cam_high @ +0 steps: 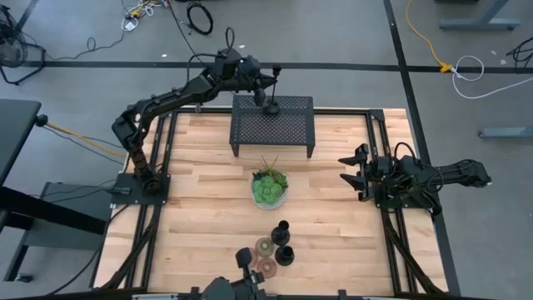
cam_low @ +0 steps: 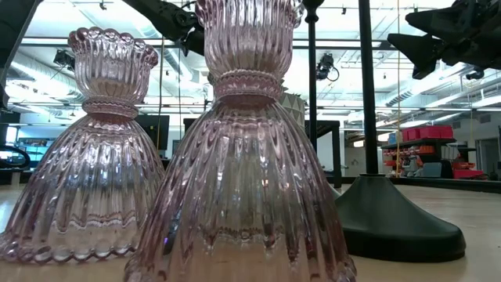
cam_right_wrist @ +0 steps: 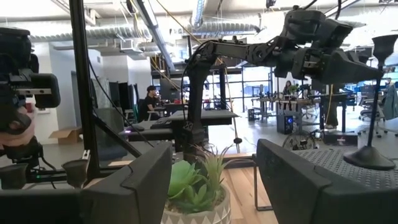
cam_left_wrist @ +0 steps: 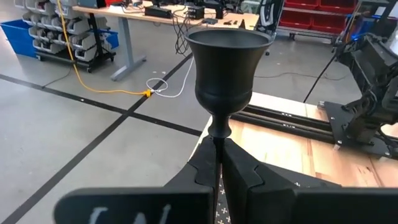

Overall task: Pick & Place candle stick holders
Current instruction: Put the top left black candle holder on the shelf

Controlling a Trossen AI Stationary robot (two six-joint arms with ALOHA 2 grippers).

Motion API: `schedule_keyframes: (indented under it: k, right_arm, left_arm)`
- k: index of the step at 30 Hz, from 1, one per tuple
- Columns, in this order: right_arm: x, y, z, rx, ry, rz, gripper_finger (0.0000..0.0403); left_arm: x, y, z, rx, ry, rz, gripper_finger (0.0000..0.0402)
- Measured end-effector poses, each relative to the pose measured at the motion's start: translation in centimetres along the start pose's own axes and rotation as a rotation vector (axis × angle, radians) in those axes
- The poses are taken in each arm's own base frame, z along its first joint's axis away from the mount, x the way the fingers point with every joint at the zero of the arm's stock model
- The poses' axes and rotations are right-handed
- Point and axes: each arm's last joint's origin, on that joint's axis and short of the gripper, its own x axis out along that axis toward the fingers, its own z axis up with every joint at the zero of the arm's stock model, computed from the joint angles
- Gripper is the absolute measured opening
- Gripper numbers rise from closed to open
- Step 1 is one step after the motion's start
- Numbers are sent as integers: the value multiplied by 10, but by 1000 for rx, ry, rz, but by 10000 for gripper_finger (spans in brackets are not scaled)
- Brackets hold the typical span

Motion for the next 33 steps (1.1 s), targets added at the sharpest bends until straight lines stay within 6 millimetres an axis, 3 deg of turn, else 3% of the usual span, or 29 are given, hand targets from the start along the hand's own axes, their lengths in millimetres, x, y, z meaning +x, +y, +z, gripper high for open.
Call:
schedule_keyframes:
  k: [8, 22, 33]
  right_arm:
    - [0, 0, 0, -1, -1, 0, 236]
    - [0, 0, 0, -1, -1, 1, 236]
    - [0, 0, 0, -2, 3, 0, 236]
  left_arm:
    - [-1, 0, 6, 10, -53, -18, 9]
    - [14, 5, -12, -13, 5, -8, 9]
    - [14, 12, -13, -14, -10, 9, 9]
